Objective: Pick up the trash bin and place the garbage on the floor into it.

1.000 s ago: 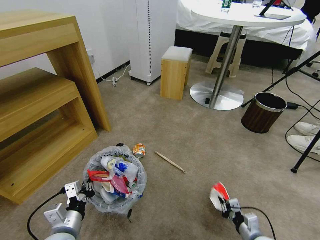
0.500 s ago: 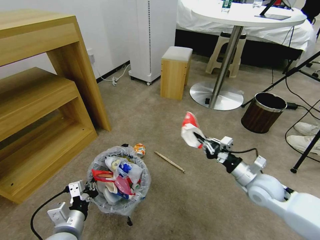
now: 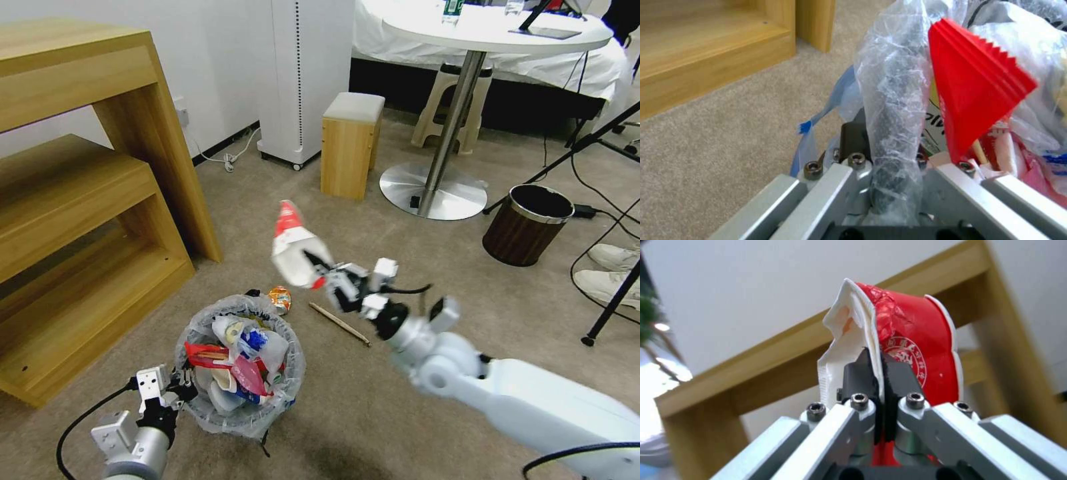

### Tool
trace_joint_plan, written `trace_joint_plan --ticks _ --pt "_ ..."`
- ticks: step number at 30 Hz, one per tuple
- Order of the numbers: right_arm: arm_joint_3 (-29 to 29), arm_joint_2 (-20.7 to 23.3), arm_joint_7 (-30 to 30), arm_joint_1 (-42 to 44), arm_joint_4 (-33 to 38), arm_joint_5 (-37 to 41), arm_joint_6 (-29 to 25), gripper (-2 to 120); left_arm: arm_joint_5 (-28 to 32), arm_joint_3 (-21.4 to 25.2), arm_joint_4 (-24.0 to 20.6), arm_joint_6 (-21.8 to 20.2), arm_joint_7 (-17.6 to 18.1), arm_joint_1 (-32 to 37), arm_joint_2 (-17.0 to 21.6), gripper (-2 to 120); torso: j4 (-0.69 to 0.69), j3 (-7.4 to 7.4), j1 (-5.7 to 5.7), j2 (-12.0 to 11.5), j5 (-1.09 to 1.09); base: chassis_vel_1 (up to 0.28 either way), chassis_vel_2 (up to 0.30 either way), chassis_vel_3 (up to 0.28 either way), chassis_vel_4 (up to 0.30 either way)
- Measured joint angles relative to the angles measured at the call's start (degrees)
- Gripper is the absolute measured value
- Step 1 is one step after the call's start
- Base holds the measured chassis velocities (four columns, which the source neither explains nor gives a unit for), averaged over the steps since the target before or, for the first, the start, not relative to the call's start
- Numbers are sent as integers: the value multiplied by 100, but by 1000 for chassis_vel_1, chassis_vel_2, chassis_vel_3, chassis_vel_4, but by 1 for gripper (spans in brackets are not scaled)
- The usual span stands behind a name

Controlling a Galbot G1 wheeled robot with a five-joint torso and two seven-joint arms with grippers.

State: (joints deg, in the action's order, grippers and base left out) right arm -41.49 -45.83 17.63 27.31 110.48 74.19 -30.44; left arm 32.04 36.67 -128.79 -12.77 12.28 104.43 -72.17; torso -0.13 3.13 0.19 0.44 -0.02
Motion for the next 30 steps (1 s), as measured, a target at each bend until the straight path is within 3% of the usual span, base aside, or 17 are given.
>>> trace_joint_plan --ticks 15,30 --pt "-1416 -325 174 -30 -249 213 -141 0 36 48 -9 -18 72 -54 -55 2 -2 0 0 0 2 0 0 0 0" --pt "-1704 -643 296 5 -935 123 -180 0 85 140 -106 -20 79 5 -93 2 -1 0 -1 0 1 0 0 0 0"
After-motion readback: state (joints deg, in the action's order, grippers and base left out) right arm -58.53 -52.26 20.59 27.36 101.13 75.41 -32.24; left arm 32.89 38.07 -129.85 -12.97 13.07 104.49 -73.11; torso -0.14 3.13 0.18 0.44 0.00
